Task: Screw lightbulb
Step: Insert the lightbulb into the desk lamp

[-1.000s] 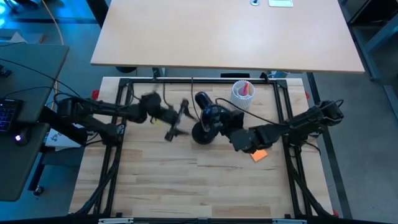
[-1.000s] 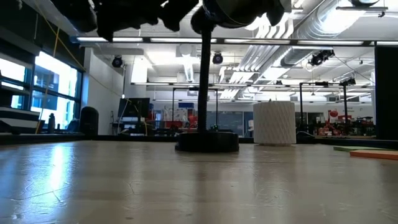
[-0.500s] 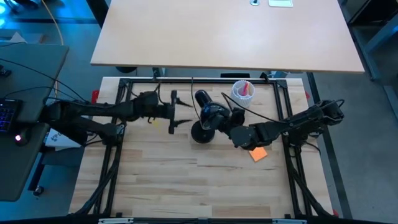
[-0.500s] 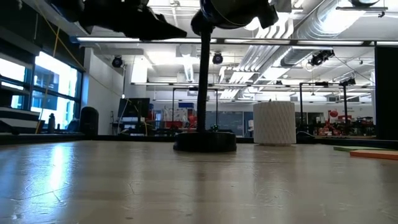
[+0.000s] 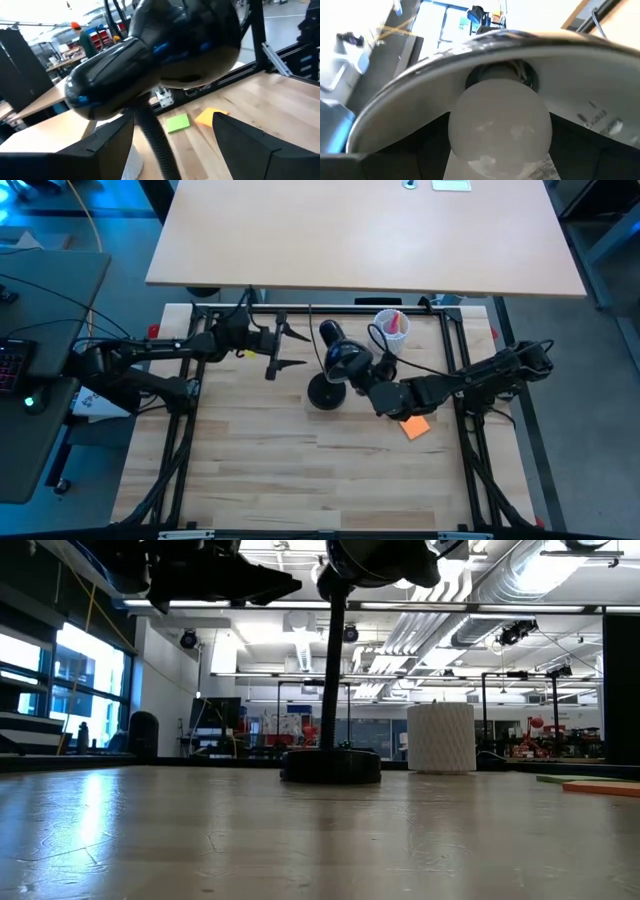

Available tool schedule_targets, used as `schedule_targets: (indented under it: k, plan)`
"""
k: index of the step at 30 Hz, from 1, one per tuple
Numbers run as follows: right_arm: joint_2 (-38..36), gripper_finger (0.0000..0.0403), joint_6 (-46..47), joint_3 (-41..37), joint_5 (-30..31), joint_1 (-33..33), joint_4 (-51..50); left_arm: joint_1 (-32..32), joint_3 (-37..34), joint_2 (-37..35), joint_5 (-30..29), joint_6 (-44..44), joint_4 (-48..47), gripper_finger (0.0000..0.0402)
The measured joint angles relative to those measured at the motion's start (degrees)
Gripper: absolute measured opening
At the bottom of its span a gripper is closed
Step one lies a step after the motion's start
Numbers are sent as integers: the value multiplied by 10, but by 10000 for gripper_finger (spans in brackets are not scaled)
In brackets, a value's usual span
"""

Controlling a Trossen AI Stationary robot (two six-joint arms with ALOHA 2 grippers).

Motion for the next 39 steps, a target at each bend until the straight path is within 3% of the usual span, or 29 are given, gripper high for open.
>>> schedule_targets:
  k: [3,7,24,27,33,39]
  plan:
    - [0,281,30,0,-11,-4,0,-13,0,0,-1,7,-1,266]
    - [0,281,2,0,-48,-8,10,-28,0,0,-1,18,-12,266]
    - [0,281,-9,-1,-64,-20,18,-31,0,0,-8,13,-25,266]
    - [0,281,-52,-1,-66,-29,18,-31,0,0,-9,9,-25,266]
    - [0,281,-104,-1,-145,-53,28,-31,0,0,-9,9,-25,266]
    - [0,281,-105,-1,-169,-60,32,-31,0,0,-9,8,-27,266]
